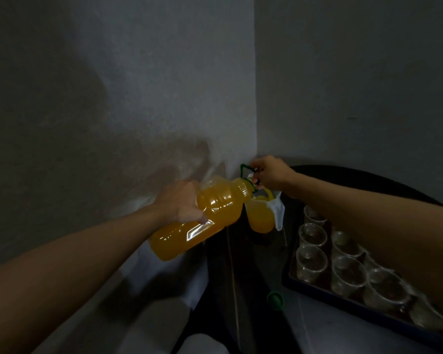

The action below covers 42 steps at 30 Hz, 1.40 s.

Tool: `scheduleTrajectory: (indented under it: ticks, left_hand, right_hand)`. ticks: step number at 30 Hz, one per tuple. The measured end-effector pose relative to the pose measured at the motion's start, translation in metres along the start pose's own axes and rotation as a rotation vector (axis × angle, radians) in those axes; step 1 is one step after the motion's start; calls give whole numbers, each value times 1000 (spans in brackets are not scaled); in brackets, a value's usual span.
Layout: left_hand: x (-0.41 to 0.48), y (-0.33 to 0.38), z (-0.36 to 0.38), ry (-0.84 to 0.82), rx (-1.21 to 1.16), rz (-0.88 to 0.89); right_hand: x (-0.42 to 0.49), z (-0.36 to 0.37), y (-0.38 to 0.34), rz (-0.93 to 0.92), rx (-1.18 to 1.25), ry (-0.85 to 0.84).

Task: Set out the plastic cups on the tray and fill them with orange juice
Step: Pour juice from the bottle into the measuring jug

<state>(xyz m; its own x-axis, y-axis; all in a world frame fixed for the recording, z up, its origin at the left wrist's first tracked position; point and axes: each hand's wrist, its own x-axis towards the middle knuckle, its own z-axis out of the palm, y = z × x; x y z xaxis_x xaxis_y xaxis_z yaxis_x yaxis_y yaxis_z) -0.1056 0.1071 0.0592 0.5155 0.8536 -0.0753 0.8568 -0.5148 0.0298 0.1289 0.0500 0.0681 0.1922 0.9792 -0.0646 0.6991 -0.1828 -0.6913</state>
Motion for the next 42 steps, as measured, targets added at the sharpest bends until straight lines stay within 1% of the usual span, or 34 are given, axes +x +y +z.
scheduleTrajectory:
  ticks: [11, 16, 24, 32, 37, 42]
  left_hand:
    - [1, -2, -4, -10, -10, 18]
    - [3, -2, -7, -38, -35, -17]
    - [4, 1, -8, -26, -10, -6]
    - [4, 6, -6, -46, -43, -32]
    - [1, 12, -9, -58, -48, -69]
    - [1, 14, -15, -44, -25, -34]
  right_hand:
    - [1, -3, -3, 1, 10, -11]
    - [2, -4, -4, -10, -26, -7]
    - [3, -5, -1, -23, -17, -4]
    - [8, -6, 2, -12, -35, 9]
    - [7, -9, 4, 6, -26, -23]
    - [7, -10, 4, 5, -14, -22]
